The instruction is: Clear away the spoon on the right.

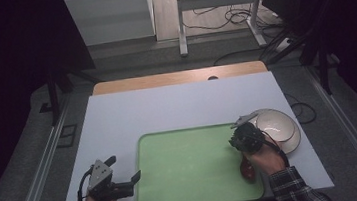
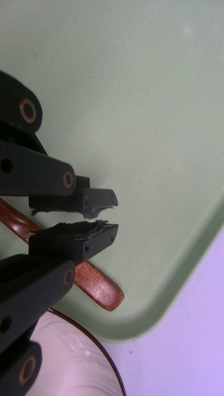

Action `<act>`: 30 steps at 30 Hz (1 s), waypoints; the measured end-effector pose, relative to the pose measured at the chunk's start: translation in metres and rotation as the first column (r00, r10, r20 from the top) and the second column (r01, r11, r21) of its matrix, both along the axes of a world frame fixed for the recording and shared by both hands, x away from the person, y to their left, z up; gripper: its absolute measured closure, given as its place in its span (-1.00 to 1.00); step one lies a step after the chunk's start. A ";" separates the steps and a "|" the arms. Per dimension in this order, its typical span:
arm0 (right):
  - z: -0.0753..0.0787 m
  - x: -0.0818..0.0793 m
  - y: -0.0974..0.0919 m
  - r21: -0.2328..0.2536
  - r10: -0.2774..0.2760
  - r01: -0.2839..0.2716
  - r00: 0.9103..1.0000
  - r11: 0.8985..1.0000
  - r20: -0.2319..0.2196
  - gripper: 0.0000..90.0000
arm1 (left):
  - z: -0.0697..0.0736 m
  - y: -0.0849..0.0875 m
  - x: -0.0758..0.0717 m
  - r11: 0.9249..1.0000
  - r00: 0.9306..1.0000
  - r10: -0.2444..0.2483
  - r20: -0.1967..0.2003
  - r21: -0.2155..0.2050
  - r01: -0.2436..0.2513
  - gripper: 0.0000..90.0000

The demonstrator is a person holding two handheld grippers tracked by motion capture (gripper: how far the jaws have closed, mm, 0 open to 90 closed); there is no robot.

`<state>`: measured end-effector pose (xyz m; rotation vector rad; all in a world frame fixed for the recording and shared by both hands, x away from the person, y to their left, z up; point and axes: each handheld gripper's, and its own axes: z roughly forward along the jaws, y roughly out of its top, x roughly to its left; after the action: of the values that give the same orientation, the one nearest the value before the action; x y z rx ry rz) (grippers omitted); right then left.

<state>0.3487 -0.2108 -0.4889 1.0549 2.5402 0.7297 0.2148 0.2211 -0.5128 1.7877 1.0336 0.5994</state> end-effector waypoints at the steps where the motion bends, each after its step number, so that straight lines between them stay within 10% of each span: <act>1: 0.000 0.000 0.000 0.001 0.000 0.000 1.000 1.000 0.000 0.77 | 0.000 0.000 0.000 1.000 1.000 0.000 0.000 -0.001 0.000 -0.99; 30: 0.013 -0.008 -0.003 0.078 0.039 -0.043 0.998 0.996 0.056 -0.17 | 0.001 0.002 -0.001 1.000 1.000 0.006 0.006 -0.003 -0.006 -0.99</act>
<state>0.3409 -0.2142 -0.4754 0.9957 2.5121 0.8651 0.2141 0.2229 -0.5123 1.7797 1.0360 0.6060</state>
